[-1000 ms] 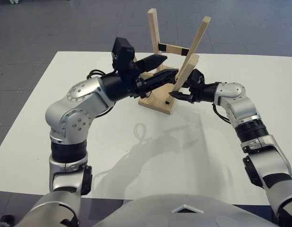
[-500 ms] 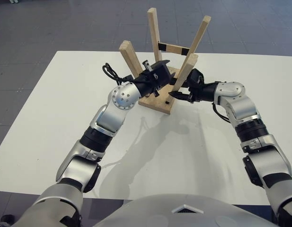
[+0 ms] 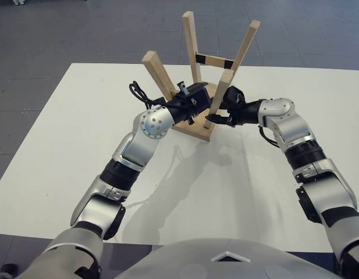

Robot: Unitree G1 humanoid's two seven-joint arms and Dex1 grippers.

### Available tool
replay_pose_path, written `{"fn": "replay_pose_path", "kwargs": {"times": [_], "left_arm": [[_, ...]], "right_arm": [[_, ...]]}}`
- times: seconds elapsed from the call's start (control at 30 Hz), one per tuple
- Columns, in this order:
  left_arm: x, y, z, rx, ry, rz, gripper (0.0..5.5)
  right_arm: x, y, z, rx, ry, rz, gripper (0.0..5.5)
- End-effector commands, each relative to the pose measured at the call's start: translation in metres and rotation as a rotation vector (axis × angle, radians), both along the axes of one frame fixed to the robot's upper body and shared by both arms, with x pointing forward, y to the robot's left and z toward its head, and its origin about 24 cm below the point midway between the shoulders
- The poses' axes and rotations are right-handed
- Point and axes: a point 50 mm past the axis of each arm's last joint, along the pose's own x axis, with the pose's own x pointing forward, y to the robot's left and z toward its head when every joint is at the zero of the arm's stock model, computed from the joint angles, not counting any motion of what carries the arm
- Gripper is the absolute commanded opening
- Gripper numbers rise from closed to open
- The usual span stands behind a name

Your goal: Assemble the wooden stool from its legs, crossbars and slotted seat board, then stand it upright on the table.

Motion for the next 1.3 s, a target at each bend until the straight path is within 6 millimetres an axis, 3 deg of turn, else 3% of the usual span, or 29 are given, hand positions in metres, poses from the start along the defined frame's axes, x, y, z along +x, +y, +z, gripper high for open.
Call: {"fn": "replay_pose_path", "kwargs": {"times": [0.03, 0.17, 0.3, 0.37, 0.47, 0.57, 0.73, 0.77, 0.87, 0.93, 1.0, 1.07, 1.13, 1.2, 1.3], "left_arm": [[0.003, 0.007, -0.009, -0.033, 0.04, 0.051, 2.01], [0.011, 0.012, 0.019, -0.17, -0.11, 0.096, 2.01], [0.013, 0.021, 0.065, -0.354, -0.346, 0.127, 2.01], [0.009, 0.026, 0.088, -0.485, -0.42, 0.107, 2.01], [0.006, 0.032, 0.11, -0.716, -0.364, 0.087, 2.01], [0.007, 0.046, 0.118, -0.736, -0.368, 0.127, 2.01], [0.008, 0.055, 0.111, -0.698, -0.352, 0.163, 2.01], [0.007, 0.056, 0.11, -0.691, -0.353, 0.166, 2.01], [0.004, 0.064, 0.112, -0.666, -0.415, 0.196, 2.01], [0.005, 0.084, 0.119, -0.657, -0.499, 0.272, 2.01], [0.012, 0.12, 0.125, -0.632, -0.569, 0.416, 2.01], [0.022, 0.151, 0.113, -0.552, -0.556, 0.551, 2.01], [0.03, 0.172, 0.083, -0.468, -0.436, 0.653, 2.01], [0.036, 0.171, 0.044, -0.394, -0.256, 0.674, 2.01], [0.04, 0.141, -0.016, -0.306, 0.041, 0.593, 2.01]], "right_arm": [[-0.02, -0.031, -0.063, -0.231, 0.248, -0.107, 2.03], [-0.026, -0.035, -0.071, -0.228, 0.272, -0.117, 2.03], [-0.028, -0.039, -0.073, -0.227, 0.277, -0.128, 2.03], [-0.027, -0.038, -0.068, -0.196, 0.261, -0.136, 2.03], [-0.021, -0.031, -0.047, -0.052, 0.199, -0.163, 2.02], [-0.018, -0.023, -0.022, 0.042, 0.113, -0.169, 2.02], [-0.019, -0.016, 0.0, 0.06, 0.052, -0.144, 2.02], [-0.02, -0.015, 0.004, 0.063, 0.04, -0.141, 2.4], [-0.021, -0.013, 0.013, 0.052, 0.012, -0.137, 2.77], [-0.023, -0.012, 0.018, 0.047, -0.004, -0.135, 3.21], [-0.026, -0.015, 0.022, 0.015, -0.026, -0.153, 3.6], [-0.031, -0.026, 0.022, -0.043, -0.034, -0.194, 3.86], [-0.041, -0.041, 0.018, -0.114, -0.02, -0.213, 3.86], [-0.05, -0.053, 0.013, -0.155, 0.017, -0.232, 3.86], [-0.046, -0.063, 0.005, -0.165, 0.028, -0.323, 3.86]]}}
